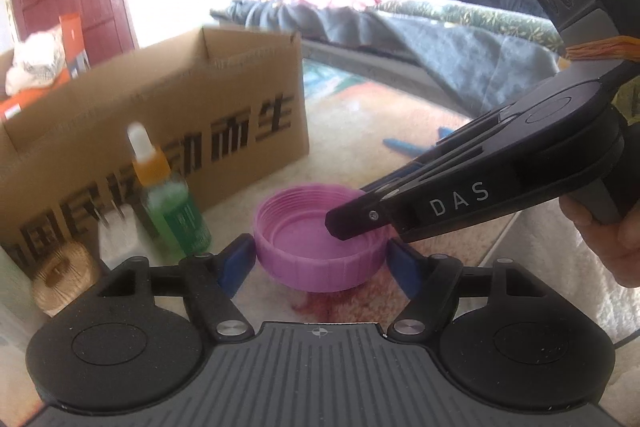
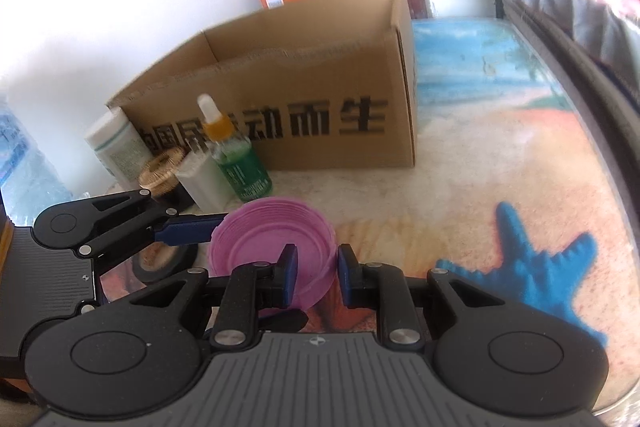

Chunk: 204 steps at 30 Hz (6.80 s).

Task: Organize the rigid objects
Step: 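Carry the pink bowl into the cardboard box and open the right gripper, then move the right gripper back to the black tape roll on the table, then grasp the black electrical tape roll by its rim with the right gripper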

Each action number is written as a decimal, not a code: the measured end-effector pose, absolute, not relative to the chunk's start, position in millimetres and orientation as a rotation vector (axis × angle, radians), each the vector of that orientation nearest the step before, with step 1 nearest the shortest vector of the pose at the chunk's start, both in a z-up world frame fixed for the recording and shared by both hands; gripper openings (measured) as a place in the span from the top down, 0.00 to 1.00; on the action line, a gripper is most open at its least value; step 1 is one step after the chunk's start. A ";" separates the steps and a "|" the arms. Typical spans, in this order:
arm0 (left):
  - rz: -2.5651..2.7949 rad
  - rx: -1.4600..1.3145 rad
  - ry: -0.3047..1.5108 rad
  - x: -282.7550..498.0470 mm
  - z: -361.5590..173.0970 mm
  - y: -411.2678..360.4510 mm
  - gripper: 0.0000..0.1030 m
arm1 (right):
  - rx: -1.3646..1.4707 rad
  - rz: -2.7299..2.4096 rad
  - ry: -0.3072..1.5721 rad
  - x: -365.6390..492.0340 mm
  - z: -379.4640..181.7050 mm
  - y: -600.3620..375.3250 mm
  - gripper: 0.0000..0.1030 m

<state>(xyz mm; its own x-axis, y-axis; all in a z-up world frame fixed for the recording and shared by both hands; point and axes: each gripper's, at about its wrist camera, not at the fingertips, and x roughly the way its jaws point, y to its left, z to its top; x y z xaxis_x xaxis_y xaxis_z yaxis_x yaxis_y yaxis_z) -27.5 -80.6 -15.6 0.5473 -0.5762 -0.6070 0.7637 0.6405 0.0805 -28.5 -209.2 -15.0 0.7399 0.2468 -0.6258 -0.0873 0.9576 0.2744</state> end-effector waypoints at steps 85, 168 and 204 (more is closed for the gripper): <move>-0.653 0.121 0.984 162.4 109.2 29.4 0.18 | 0.345 0.662 1.119 263.8 49.4 -166.9 0.48; -0.543 0.316 0.763 -4.8 -26.1 -10.5 0.25 | 0.309 0.459 0.824 37.0 -39.1 -135.8 0.79; -0.698 0.278 0.785 -4.0 -29.5 -55.1 0.35 | 0.174 0.322 0.821 8.8 -31.6 -165.9 0.78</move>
<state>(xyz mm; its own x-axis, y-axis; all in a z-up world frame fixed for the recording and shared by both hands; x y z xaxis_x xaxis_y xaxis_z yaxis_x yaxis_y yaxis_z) -4.0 -55.1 -29.5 0.5006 -0.4701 -0.7269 0.6675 0.7443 -0.0217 8.8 -165.9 -31.6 0.6366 0.3470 -0.6887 -0.2136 0.9375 0.2749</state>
